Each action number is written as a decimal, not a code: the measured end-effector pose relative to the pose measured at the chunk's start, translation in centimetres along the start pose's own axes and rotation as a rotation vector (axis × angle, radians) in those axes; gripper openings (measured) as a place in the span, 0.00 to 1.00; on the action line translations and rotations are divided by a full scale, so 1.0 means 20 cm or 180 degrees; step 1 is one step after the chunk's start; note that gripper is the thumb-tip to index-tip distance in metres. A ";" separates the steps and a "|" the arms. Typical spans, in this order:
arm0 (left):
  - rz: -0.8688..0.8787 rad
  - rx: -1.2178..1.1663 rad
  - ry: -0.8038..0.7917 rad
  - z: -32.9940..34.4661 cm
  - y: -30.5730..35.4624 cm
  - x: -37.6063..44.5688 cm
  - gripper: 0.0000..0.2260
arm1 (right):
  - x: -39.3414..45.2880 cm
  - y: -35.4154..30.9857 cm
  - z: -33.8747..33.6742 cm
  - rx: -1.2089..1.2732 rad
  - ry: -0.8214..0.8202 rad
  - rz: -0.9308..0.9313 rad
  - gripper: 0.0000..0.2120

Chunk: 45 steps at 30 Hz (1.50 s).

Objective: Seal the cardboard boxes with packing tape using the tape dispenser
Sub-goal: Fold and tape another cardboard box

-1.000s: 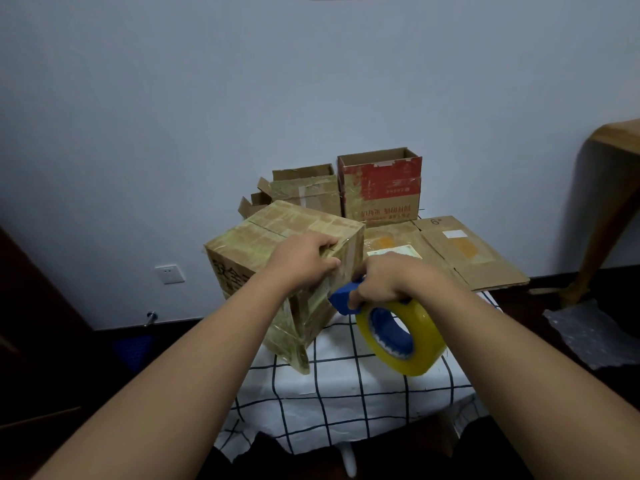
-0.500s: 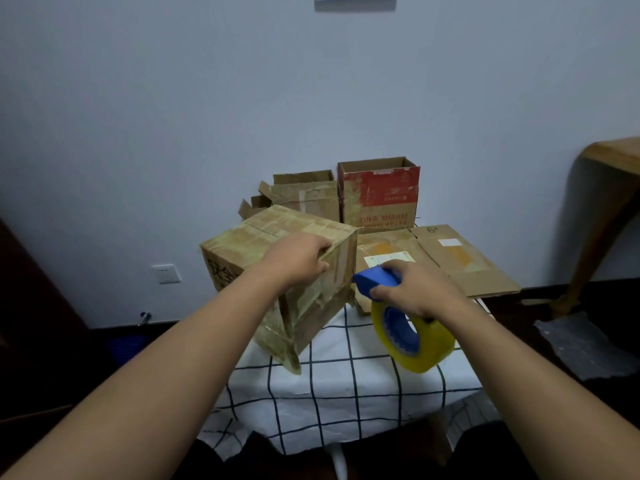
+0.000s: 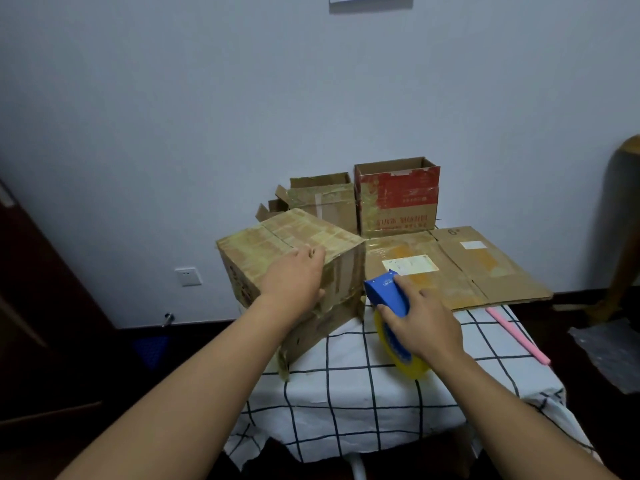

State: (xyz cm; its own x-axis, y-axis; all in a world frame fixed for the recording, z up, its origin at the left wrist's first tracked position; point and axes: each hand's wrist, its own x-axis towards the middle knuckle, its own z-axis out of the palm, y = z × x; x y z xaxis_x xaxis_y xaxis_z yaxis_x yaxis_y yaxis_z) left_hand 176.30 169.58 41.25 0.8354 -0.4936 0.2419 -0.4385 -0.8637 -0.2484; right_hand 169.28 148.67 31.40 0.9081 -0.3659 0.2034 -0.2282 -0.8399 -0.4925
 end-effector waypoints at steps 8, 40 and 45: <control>-0.0026 0.0103 -0.0028 0.01 0.03 -0.01 0.29 | 0.01 -0.01 0.01 -0.0019 -0.0056 0.0110 0.30; -0.0114 0.0053 -0.0035 0.03 0.03 -0.03 0.40 | 0.01 0.01 0.02 0.0010 0.0008 0.0088 0.31; -0.0115 0.0246 -0.0033 0.05 0.03 -0.02 0.42 | 0.01 0.01 0.02 0.0024 -0.0015 0.0116 0.31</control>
State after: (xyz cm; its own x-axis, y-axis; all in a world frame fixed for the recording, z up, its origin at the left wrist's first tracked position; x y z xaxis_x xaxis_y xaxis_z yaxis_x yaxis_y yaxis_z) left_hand 176.07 169.41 39.99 0.8538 -0.4608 0.2423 -0.3814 -0.8704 -0.3114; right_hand 169.49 148.59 31.05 0.9009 -0.3944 0.1811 -0.2586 -0.8229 -0.5059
